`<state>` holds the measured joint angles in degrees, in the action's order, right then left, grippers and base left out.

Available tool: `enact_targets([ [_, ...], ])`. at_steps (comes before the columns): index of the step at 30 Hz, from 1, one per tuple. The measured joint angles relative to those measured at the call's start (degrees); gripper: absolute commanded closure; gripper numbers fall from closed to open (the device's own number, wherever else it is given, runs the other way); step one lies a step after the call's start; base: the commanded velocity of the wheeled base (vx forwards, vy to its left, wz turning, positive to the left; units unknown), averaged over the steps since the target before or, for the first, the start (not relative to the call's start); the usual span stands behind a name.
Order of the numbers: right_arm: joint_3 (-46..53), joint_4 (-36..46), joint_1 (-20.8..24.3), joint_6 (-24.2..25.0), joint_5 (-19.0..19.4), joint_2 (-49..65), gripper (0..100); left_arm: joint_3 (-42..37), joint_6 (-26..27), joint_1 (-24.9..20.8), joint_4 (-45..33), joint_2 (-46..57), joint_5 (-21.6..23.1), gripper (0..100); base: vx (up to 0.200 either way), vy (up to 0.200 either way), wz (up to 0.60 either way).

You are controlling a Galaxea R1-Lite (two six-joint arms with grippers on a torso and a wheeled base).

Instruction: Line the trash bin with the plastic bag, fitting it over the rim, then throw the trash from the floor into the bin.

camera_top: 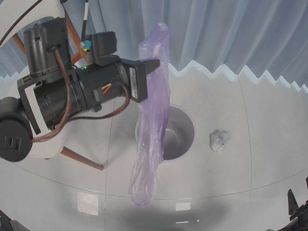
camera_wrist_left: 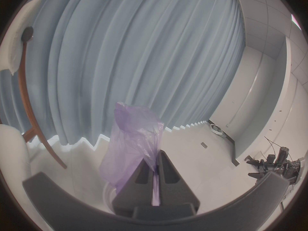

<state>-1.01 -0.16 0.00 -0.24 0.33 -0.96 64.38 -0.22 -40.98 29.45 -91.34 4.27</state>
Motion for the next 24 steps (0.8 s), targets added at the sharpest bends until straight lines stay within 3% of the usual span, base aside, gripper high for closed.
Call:
enact_targets([
  [9,0.0,0.0,0.0,0.0,0.0,0.0,0,-3.8,0.12,-3.61,0.05,-2.65,-0.06,100,0.0,0.0,0.0],
  [24,0.0,0.0,0.0,0.0,0.07,0.0,0,-4.73,6.18,4.0,5.03,-9.7,2.88,100,0.0,0.0,0.0],
])
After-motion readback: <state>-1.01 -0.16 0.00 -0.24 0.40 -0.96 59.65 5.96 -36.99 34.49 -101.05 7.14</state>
